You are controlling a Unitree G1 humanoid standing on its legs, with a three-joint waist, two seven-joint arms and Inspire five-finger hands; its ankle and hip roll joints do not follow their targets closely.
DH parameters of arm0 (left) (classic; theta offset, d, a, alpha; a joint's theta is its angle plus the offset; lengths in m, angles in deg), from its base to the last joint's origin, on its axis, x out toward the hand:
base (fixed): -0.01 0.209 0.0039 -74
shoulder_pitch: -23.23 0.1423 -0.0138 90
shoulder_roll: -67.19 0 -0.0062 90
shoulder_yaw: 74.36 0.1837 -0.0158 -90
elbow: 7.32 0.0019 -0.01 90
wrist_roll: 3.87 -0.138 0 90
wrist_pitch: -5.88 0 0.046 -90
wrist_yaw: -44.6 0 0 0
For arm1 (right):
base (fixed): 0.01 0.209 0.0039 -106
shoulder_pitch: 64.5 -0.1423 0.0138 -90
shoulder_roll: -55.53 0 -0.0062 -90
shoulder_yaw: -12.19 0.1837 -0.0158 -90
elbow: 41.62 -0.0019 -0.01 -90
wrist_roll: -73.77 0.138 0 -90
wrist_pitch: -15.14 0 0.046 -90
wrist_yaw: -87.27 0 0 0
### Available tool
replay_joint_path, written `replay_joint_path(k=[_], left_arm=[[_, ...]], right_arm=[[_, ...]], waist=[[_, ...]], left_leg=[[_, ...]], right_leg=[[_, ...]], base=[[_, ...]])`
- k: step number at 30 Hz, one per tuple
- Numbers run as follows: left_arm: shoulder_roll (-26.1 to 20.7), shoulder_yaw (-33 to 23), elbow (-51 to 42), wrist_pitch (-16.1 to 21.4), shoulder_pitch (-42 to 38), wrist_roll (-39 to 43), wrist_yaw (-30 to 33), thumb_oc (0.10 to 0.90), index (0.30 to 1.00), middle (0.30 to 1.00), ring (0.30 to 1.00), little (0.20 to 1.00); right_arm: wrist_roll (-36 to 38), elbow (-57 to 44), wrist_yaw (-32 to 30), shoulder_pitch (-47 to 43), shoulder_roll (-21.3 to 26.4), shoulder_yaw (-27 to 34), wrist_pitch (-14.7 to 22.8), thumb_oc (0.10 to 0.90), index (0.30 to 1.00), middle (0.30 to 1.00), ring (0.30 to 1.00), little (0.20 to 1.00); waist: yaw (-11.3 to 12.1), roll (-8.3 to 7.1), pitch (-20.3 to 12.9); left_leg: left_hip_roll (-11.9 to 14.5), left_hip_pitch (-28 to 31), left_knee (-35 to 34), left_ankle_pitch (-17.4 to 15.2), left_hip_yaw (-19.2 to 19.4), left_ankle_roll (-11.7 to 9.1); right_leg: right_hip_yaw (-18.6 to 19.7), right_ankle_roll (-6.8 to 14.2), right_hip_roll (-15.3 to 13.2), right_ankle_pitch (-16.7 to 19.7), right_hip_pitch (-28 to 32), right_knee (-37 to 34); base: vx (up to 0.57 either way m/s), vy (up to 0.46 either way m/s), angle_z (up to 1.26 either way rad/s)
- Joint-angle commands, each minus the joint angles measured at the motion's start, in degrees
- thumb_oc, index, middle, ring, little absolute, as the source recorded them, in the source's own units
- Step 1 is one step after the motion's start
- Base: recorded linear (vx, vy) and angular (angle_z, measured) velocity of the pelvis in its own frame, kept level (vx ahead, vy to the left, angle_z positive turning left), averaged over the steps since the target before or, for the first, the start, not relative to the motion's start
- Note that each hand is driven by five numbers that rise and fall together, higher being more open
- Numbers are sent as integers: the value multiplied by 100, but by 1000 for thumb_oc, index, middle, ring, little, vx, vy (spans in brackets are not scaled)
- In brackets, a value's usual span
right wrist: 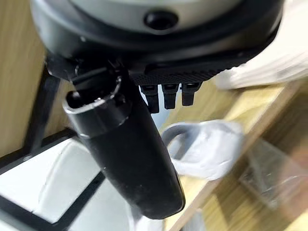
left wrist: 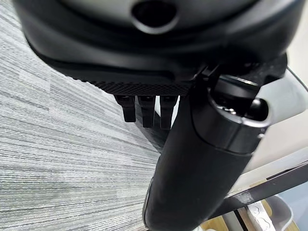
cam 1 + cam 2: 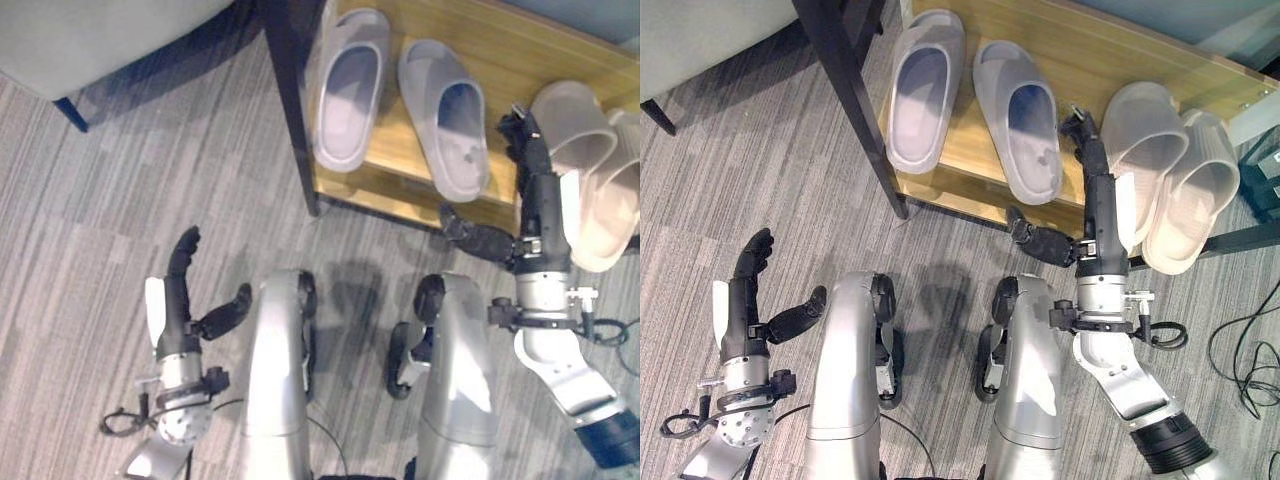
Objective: Arrange the slippers neatly on the shoe rack.
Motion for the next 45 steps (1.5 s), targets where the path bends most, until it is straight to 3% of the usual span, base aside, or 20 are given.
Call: replay_joint_path(k=[1, 8, 27, 45], left_arm=[[-102, -127, -220, 475, -14, -363, 372, 800, 900, 900, 900, 900], [-88, -228, -204, 489, 18, -360, 444, 800, 900, 900, 900, 900], [-192, -390, -215, 447, -57, -48, 89, 800, 900, 900, 900, 900], [-218, -242, -157, 321, -199, -74, -158, 800, 900, 900, 900, 900]], right_arm=[[-286, -455, -350, -373, 16, 613, 335, 800, 900, 900, 900, 900], [-264, -196, -502, -320, -253, 637, 278, 800, 900, 900, 900, 900], [1777, 30, 651, -725, -438, -73, 528, 800, 900, 900, 900, 900], [2013, -231, 1171, -1246, -515, -701, 375, 800, 900, 900, 900, 900]], waist=[[211, -150, -175], [236, -103, -175], [357, 11, -175], [424, 49, -175]], left_leg=[[-325, -105, -385, 113, -641, -29], [-334, -105, -373, 95, -640, -32], [-355, -105, -357, 92, -644, -71], [-345, -105, -394, 96, -608, -91]], right_leg=[[214, -384, -131, 264, -49, -420], [196, -389, -119, 242, -49, -404], [177, -409, -129, 248, -49, -382], [223, -415, -134, 231, -49, -363]], base=[[0, 0, 0], [0, 0, 0], [0, 0, 0], [0, 0, 0]])
